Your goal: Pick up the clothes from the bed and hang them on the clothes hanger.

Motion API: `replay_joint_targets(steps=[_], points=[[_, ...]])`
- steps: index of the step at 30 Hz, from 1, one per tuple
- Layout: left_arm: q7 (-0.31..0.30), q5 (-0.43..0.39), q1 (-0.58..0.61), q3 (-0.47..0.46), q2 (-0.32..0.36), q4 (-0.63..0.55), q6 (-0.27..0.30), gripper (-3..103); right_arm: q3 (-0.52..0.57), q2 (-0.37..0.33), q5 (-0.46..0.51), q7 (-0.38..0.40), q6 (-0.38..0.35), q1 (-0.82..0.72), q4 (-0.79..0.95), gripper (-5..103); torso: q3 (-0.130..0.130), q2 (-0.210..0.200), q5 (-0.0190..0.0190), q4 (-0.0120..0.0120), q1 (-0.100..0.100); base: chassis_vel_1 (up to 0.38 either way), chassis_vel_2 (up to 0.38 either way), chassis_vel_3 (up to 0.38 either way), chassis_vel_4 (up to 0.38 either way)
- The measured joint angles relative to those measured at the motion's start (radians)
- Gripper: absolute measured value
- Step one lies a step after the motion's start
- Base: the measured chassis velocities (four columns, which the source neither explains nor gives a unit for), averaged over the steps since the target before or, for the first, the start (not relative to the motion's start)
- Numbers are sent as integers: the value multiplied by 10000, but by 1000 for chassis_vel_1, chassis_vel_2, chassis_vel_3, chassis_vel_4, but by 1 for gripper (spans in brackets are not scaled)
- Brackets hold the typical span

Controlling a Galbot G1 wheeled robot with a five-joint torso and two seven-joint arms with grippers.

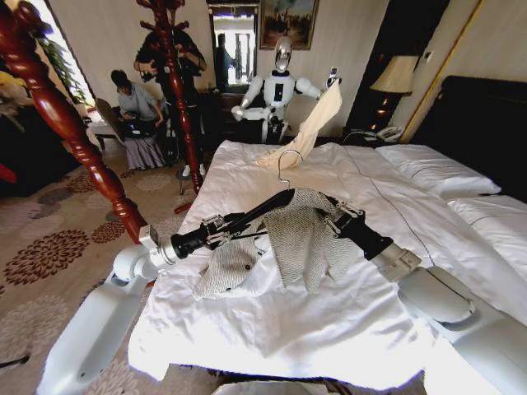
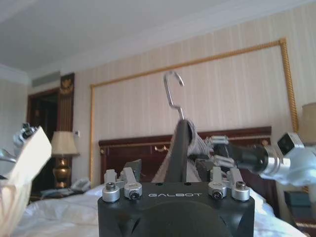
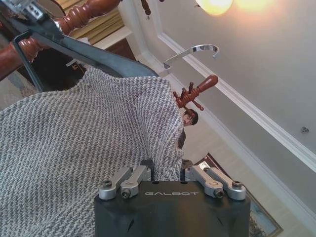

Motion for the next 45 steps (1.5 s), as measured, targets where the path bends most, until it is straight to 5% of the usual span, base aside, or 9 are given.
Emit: replay_joint_targets(steps=[7,11,13,14,17,23,27,33,45], points=[[-801,-968,1561,-2725,-38,-817,-185,90,165,250,-126,-24,184,-69,3,24,0,-2,0,3,0,0,0,0,0],[-2934,-988,2401,-3988,-115,-860,-171,98,270,433,-141,-49,231,-32,176,24,-1,-2,2,4,0,0,0,0,0],[-4433,-508,2773,-4274,-248,-742,-94,100,347,529,-151,-52,265,-40,265,24,-1,-2,1,-1,0,0,0,0,0],[-5857,100,3222,-4380,-410,-580,40,100,465,612,-166,-53,315,-81,368,24,1,-2,-2,2,0,0,0,0,0],[-6472,598,3506,-4453,-612,-523,144,100,606,655,-154,-47,352,-129,511,24,1,-2,-6,6,0,0,0,0,0],[-5308,1167,3780,-4175,-696,-909,-38,100,892,621,16,-37,365,-252,865,24,0,-2,4,-2,0,0,0,0,0],[-4700,1634,4441,-2945,-972,-1370,-306,100,961,673,47,-37,388,-289,917,24,0,-2,0,1,0,0,0,0,0],[-3588,4170,5266,-1957,-1398,-1545,-1545,100,1033,793,170,-34,378,-208,952,24,0,-2,3,2,0,0,0,0,0],[-2858,6490,5524,-1202,-1638,-1153,-2875,100,1035,881,430,3,398,-138,948,24,0,-2,1,1,0,0,0,0,0]])
